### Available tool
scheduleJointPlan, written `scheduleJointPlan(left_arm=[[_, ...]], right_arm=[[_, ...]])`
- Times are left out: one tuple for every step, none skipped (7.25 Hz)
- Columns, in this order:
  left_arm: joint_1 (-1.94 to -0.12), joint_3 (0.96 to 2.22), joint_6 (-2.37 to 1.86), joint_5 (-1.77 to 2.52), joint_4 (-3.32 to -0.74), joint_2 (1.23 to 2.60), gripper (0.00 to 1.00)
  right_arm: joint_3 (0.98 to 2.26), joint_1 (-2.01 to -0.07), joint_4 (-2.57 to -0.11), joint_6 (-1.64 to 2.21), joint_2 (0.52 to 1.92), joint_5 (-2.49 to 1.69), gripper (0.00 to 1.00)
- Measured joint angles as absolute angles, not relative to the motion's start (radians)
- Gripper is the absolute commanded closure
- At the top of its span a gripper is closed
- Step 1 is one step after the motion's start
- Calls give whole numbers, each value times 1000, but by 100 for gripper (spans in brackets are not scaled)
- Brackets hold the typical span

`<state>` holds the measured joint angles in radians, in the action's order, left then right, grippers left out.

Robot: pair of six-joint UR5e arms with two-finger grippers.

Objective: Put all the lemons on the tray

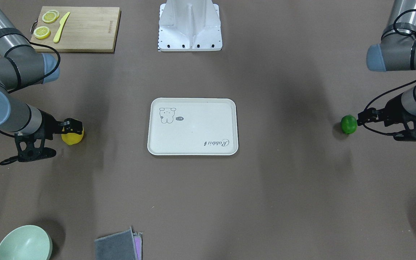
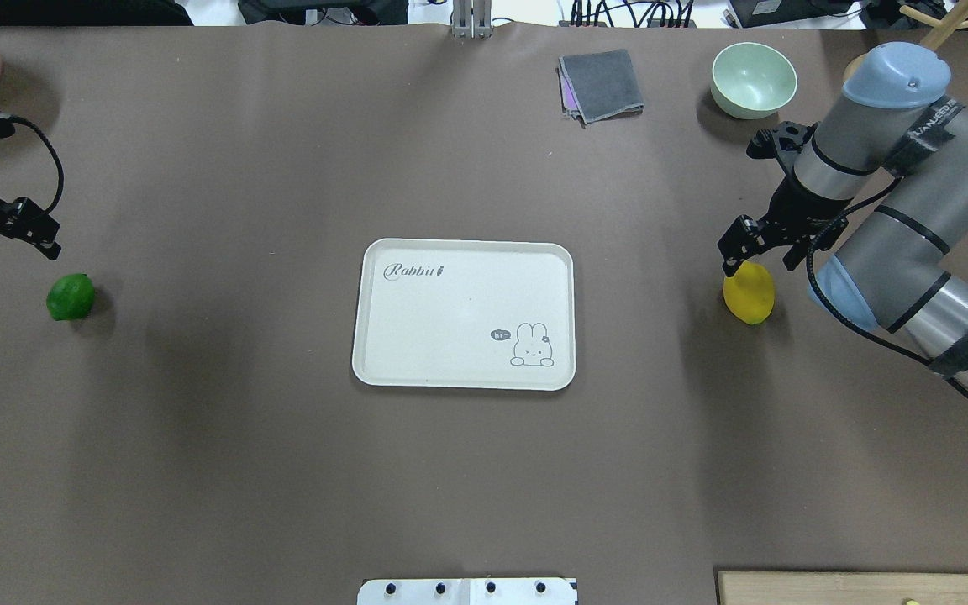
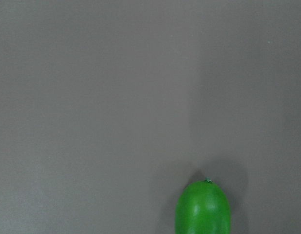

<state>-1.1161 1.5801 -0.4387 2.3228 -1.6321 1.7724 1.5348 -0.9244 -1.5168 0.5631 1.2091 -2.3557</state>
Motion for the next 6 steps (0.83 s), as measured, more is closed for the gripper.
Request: scheduleJointPlan(left_arm=[[-1111, 1575, -440, 2323, -1630, 1781, 2], [-1103, 1569, -440, 2323, -1629, 1787, 2], [-1097, 1555, -440, 2324, -1630, 1794, 2], [-1093, 1533, -439, 2325, -1633, 1803, 2], [-1091, 1503, -439, 2330, -1634, 1821, 2], [-1090, 1471, -437, 2355, -1636, 1838, 2]], right_arm=[[1521, -913, -1514, 554, 1209, -2355, 2], [1508, -902, -1512, 545, 1209, -2355, 9], [1496, -893, -1512, 537, 1209, -2355, 32], [1491, -889, -1513, 523, 1210, -2356, 66], [1488, -893, -1515, 509, 1209, -2365, 81], [1488, -901, -1520, 502, 1208, -2384, 82]])
